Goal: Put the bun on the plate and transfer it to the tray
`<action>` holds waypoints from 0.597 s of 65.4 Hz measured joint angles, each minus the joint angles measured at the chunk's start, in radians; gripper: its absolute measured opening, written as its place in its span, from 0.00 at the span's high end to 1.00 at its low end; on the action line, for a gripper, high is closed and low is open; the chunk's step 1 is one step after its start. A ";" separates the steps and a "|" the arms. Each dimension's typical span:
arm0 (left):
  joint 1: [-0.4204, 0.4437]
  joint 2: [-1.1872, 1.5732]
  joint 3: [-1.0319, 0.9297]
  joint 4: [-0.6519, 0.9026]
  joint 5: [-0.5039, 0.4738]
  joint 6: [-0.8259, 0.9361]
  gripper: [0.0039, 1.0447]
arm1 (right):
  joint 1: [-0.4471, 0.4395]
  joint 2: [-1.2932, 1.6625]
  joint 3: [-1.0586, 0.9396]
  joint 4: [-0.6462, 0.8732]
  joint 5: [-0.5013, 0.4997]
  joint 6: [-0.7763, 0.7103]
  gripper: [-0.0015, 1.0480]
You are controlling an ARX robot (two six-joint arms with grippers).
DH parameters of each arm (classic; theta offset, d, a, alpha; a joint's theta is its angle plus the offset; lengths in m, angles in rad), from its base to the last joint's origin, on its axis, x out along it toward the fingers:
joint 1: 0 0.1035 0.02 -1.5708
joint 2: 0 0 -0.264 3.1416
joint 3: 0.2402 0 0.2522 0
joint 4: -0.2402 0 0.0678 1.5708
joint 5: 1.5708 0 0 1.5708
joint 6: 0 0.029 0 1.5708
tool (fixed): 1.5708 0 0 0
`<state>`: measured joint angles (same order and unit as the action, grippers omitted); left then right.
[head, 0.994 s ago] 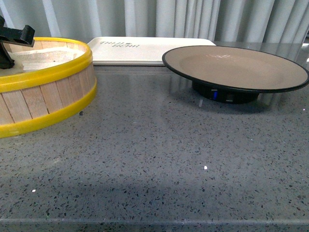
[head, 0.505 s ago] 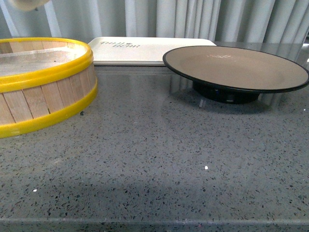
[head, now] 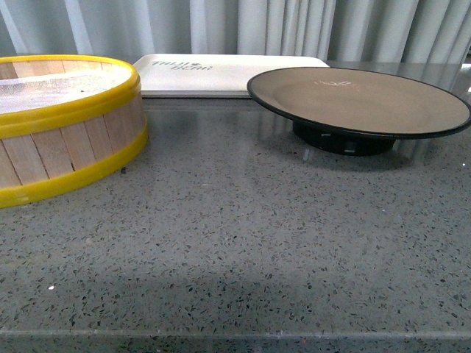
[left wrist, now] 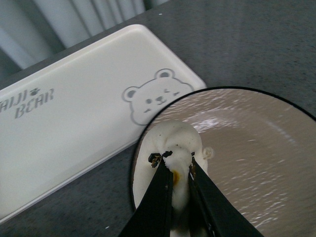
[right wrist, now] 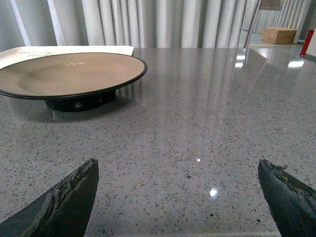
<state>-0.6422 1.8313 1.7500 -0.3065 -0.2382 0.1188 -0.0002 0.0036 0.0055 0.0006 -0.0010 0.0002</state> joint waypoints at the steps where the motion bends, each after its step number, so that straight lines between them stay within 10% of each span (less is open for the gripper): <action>1: -0.006 0.005 0.004 0.000 0.000 0.001 0.96 | 0.000 0.000 0.000 0.000 0.000 0.000 0.08; 39: -0.139 0.253 0.170 -0.006 -0.060 0.102 0.96 | 0.000 0.000 0.000 0.000 0.000 0.000 0.08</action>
<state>-0.7815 2.0842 1.9198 -0.3130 -0.2981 0.2207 -0.0002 0.0036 0.0055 0.0006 -0.0010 0.0002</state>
